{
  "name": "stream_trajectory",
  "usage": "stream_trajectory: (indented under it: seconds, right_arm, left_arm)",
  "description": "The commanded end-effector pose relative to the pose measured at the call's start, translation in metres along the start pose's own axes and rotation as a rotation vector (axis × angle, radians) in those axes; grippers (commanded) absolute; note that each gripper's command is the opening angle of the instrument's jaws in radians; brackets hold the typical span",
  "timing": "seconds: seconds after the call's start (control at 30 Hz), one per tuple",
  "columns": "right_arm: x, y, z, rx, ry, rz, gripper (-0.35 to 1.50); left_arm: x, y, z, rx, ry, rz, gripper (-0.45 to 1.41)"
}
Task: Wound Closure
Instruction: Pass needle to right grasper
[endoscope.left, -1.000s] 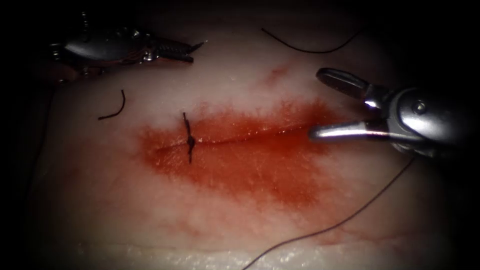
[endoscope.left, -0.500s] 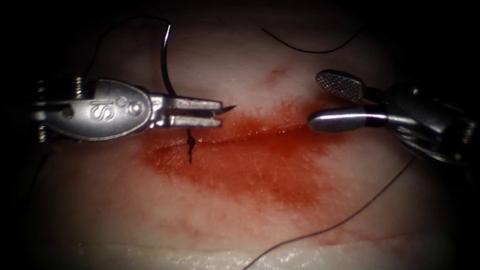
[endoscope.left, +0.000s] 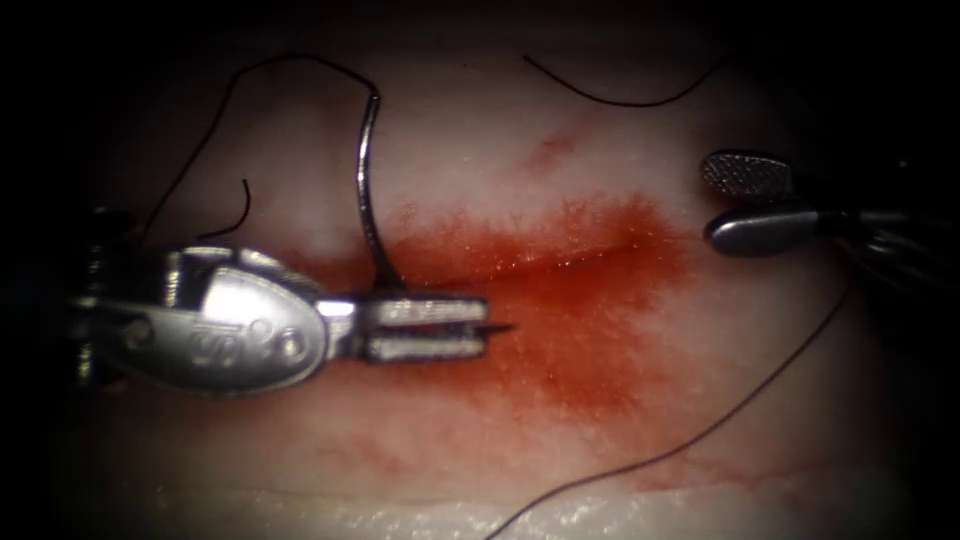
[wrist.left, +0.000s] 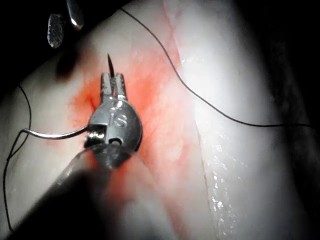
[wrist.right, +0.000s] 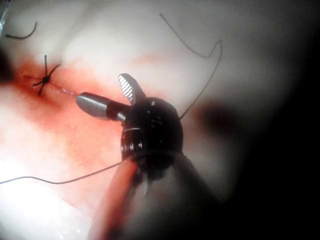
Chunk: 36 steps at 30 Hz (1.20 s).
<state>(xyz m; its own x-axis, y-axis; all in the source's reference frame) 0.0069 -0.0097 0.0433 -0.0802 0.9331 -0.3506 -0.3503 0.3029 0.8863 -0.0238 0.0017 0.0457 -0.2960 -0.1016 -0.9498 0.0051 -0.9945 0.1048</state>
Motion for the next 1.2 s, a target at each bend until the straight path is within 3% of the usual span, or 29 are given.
stream_trajectory:
  seconds: [0.03, 0.13, 0.33, 0.57, 0.83, 1.2]
  right_arm:
    - [-0.0010, 0.0006, 0.0010, 0.013, -0.004, 0.004, 0.99]
    - [-0.0018, 0.0008, 0.0017, 0.053, -0.015, 0.022, 0.99]
    - [-0.0026, 0.0000, 0.0041, 0.094, -0.015, 0.069, 1.21]
    - [-0.0029, -0.0011, 0.0057, 0.249, 0.037, 0.142, 0.96]
    - [-0.0033, -0.0017, 0.0070, 0.322, 0.048, 0.183, 0.96]
    - [-0.0035, -0.0030, 0.0088, 0.351, 0.071, 0.226, 0.96]
  left_arm:
    - [-0.0004, 0.0002, 0.0010, -0.004, 0.009, 0.011, -0.45]
    - [-0.0005, 0.0009, 0.0020, -0.011, 0.027, 0.045, -0.45]
    - [-0.0005, 0.0017, 0.0033, -0.020, 0.063, 0.091, -0.45]
    - [-0.0006, 0.0014, 0.0037, -0.034, 0.179, 0.154, -0.45]
    - [-0.0017, 0.0007, 0.0054, -0.054, 0.266, 0.209, -0.45]
    - [-0.0020, 0.0018, 0.0070, -0.078, 0.260, 0.233, -0.45]
